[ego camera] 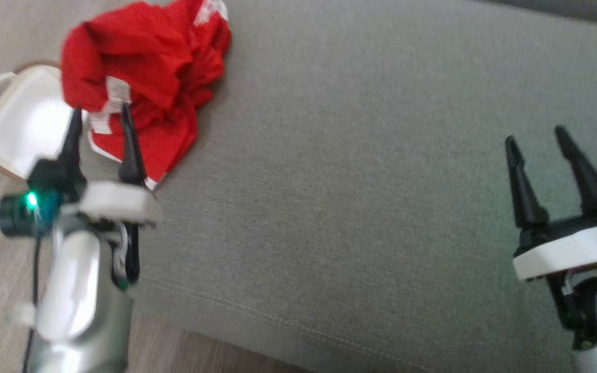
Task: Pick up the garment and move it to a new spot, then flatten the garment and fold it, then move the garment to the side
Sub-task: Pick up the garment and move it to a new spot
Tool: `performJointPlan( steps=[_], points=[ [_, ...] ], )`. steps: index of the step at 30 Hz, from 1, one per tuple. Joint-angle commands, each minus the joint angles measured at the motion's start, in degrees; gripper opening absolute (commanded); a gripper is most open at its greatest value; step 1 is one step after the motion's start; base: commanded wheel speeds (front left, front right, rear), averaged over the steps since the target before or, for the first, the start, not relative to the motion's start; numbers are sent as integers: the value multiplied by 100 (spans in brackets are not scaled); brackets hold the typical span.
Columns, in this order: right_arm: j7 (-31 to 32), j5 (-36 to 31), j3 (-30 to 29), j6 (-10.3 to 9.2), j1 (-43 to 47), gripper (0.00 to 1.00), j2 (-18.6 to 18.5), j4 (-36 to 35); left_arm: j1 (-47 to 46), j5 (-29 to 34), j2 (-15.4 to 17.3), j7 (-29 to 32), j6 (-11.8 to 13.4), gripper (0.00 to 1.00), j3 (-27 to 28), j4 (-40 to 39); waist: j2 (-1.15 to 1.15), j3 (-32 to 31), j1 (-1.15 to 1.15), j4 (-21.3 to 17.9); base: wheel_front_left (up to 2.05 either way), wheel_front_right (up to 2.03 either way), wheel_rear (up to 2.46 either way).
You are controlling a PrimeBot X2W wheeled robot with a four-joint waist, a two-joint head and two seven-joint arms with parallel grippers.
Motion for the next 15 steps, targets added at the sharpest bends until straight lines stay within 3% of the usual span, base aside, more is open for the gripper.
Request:
performJointPlan(
  steps=[1,11,15],
  points=[
    [92,32,68,43,-267,100,-200,-327,-677,-84,185,-69,20,100,351,219,0,685,0,-341,0,0,0],
    [241,125,11,43,-484,100,-465,-577,-2274,-387,705,-69,-40,100,856,2500,0,1308,0,-583,0,0,0],
    [282,141,5,43,-533,100,-511,-640,-2801,-490,881,67,-179,100,888,3390,0,1434,0,-622,0,0,0]
  ],
)
